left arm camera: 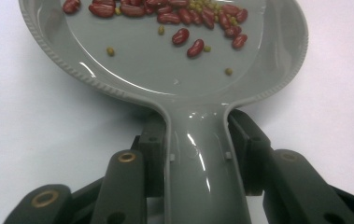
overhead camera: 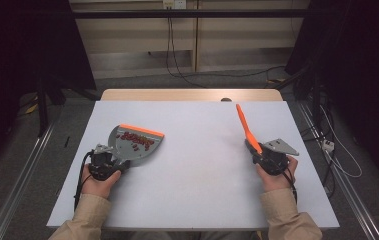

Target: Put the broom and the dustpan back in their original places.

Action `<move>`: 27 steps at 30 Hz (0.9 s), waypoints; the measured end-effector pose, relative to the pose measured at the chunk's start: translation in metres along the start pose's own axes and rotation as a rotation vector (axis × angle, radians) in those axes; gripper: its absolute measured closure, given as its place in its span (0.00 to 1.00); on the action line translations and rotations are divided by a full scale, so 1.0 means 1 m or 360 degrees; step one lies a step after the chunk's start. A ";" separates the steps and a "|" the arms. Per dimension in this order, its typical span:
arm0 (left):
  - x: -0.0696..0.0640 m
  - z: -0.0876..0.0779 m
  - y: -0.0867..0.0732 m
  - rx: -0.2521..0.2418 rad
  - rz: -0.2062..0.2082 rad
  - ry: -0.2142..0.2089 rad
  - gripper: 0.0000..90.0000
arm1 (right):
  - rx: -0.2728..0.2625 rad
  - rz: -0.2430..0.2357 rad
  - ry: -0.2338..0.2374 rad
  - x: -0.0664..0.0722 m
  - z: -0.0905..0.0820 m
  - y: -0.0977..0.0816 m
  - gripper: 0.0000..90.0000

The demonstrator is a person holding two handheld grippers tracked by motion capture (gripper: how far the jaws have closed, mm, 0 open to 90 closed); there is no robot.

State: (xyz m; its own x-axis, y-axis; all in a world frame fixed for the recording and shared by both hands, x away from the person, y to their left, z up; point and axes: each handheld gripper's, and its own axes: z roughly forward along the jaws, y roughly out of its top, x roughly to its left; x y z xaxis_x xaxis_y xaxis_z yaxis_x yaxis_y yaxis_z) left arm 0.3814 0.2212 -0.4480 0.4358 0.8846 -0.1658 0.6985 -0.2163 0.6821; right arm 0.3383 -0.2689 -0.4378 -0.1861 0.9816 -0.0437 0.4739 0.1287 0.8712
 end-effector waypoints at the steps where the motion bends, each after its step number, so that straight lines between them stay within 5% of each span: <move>1: -0.002 0.000 0.000 0.0001 0.0011 -0.0009 0.69 | -0.0001 0.0004 0.0011 0.002 0.001 0.000 0.76; 20: -0.020 -0.006 -0.009 -0.0047 0.0040 -0.0161 0.51 | -0.0025 0.0108 0.0110 0.026 0.014 0.002 0.69; 27: -0.023 -0.015 -0.014 -0.0083 0.0042 -0.0256 0.38 | -0.0090 0.0148 0.0238 0.033 0.010 0.004 0.55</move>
State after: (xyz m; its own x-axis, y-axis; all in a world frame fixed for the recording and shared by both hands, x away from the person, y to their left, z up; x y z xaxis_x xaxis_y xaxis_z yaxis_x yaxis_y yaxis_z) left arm 0.3532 0.2096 -0.4430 0.5419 0.8004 -0.2563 0.6571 -0.2134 0.7230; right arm 0.3429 -0.2342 -0.4409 -0.2715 0.9564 0.1075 0.4466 0.0262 0.8944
